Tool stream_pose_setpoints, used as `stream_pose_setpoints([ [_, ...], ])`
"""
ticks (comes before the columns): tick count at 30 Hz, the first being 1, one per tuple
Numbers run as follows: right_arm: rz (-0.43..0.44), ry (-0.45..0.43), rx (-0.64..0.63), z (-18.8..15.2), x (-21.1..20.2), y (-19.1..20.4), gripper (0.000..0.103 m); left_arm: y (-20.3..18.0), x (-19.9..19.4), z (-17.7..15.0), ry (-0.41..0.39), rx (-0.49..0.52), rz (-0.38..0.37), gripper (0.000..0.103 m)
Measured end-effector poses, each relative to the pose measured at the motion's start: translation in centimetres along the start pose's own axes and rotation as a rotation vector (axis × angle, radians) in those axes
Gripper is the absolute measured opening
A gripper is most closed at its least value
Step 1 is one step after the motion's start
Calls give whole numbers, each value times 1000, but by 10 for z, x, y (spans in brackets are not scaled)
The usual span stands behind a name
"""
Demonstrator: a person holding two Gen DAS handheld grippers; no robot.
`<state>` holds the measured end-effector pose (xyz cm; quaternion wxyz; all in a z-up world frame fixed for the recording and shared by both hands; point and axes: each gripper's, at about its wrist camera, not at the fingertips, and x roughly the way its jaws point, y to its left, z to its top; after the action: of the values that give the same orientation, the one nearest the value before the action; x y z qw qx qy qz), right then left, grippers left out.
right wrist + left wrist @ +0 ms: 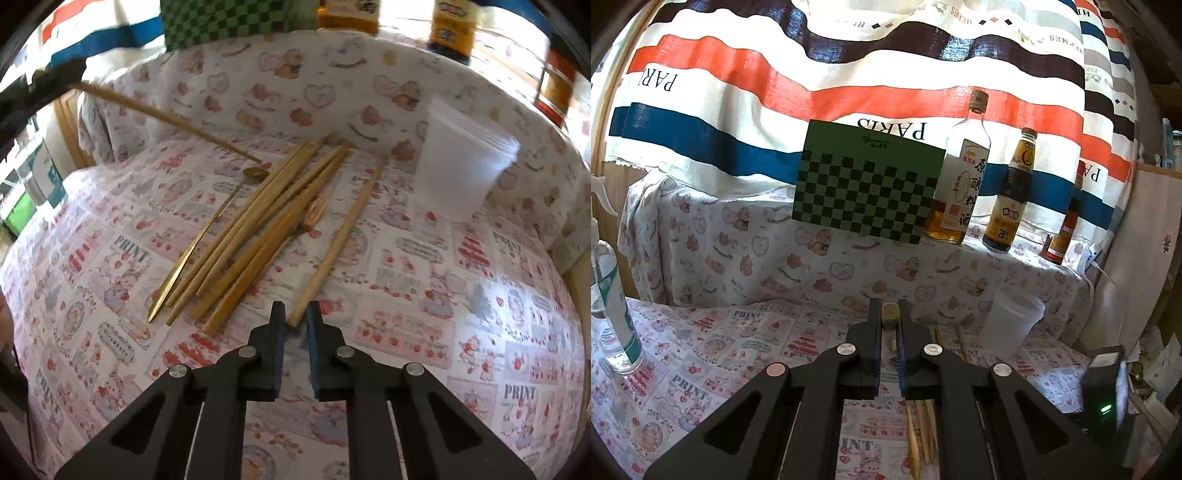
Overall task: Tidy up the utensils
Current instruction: 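Lift the chopstick with the left tool while the right tool grasps another chopstick, then carry both held chopsticks with left and right tools over the white cup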
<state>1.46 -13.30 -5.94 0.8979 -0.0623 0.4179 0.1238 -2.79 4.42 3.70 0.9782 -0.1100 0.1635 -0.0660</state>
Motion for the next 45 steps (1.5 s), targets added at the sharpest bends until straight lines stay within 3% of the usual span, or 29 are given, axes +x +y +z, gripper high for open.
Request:
stream_pose_setpoints([
  [4,20,-110,56,1,-34,-21,11,1,-2,1,-15,0,4,6],
  [11,-164,-438,60,3,-101,-35,9,1,-4,0,-26,-3,12,6],
  [25,-116,-444,163,17,-83,-71,9,-2,-2,0,-29,14,11,6],
  [33,-104,-483,215,25,-79,-85,9,-8,20,-11,58,31,2,6],
  [41,-73,-621,253,14,-125,-94,8,-16,-10,-3,-52,80,-7,6],
  [45,-67,-629,242,18,-141,-92,8,-25,-17,3,-65,108,-1,6],
])
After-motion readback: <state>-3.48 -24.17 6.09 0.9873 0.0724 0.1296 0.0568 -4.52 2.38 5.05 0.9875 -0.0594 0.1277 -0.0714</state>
